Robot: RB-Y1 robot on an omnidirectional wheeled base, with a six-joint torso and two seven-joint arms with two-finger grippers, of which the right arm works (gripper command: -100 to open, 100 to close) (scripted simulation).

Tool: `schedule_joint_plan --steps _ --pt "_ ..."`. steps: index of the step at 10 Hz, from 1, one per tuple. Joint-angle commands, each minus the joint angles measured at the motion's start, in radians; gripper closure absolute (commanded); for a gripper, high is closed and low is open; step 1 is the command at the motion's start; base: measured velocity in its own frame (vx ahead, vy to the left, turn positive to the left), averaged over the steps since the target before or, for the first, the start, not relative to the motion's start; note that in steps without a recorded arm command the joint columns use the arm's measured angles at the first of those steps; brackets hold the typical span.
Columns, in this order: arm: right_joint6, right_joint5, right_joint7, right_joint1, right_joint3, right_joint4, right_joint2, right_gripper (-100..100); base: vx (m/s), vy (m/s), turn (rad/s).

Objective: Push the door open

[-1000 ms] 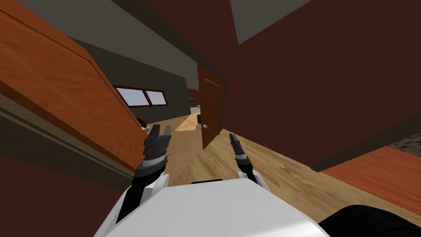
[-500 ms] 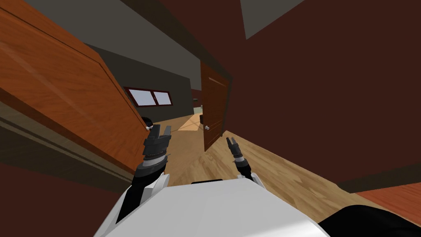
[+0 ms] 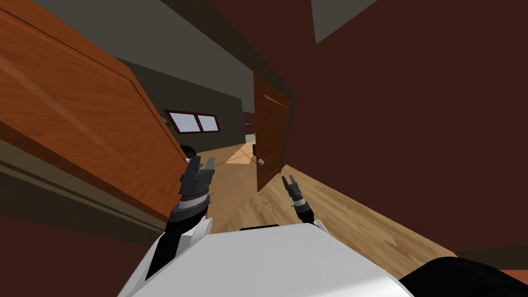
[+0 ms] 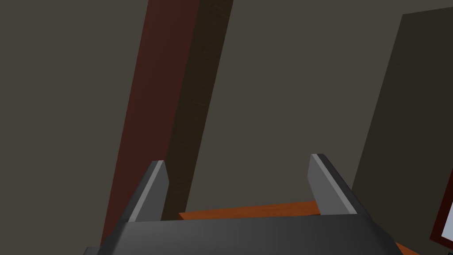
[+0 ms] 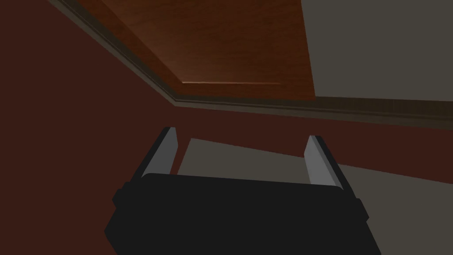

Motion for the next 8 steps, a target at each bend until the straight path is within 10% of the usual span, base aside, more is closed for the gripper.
schedule_joint_plan --steps 1,8 --pt "-0.011 0.013 0.024 -0.003 -0.006 0.031 -0.005 -100 0.099 -0.020 0.109" --pt "-0.063 0.087 0.147 -0.008 -0.016 0.178 0.001 -100 0.108 -0.037 0.113"
